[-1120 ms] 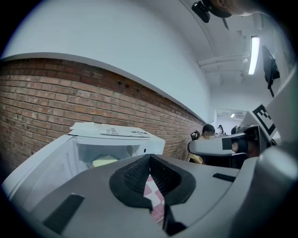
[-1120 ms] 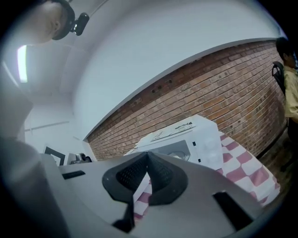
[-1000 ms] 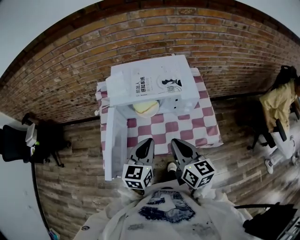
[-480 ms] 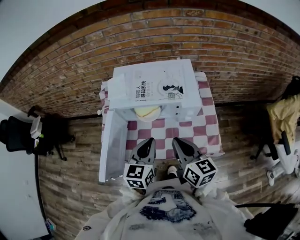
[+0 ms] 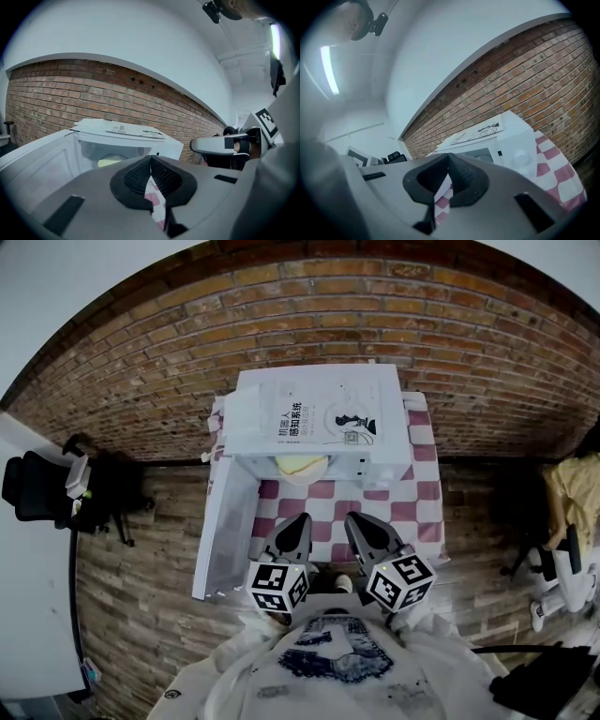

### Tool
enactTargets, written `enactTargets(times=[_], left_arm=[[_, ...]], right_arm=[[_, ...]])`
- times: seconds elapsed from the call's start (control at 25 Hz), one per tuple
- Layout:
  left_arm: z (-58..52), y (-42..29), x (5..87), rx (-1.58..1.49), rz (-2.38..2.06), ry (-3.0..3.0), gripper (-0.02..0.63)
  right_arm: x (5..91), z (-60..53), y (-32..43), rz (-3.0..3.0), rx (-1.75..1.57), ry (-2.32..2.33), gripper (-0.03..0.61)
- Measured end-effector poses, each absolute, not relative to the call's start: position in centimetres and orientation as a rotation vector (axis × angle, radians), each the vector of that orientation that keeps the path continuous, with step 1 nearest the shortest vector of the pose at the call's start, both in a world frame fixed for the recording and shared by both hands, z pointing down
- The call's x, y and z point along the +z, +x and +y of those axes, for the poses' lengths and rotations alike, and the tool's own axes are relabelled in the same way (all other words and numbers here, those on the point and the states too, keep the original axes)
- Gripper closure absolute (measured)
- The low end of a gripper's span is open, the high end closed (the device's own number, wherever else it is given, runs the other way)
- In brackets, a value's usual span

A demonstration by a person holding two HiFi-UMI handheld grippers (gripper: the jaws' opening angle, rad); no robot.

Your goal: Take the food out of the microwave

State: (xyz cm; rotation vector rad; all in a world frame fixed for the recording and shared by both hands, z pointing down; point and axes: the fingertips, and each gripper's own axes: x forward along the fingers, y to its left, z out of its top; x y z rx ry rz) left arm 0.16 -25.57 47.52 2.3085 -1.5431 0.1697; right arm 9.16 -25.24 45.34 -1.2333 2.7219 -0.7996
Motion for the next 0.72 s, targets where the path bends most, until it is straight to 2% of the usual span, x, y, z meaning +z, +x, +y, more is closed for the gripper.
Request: enactTargets(times=[0.72], left_arm=[[-29.3, -1.1, 50.8, 0.160, -1.543, 2.202, 0.590]], right_arm=[[46.0, -28.0, 9.8, 2.726, -0.820, -1.266, 0.565]])
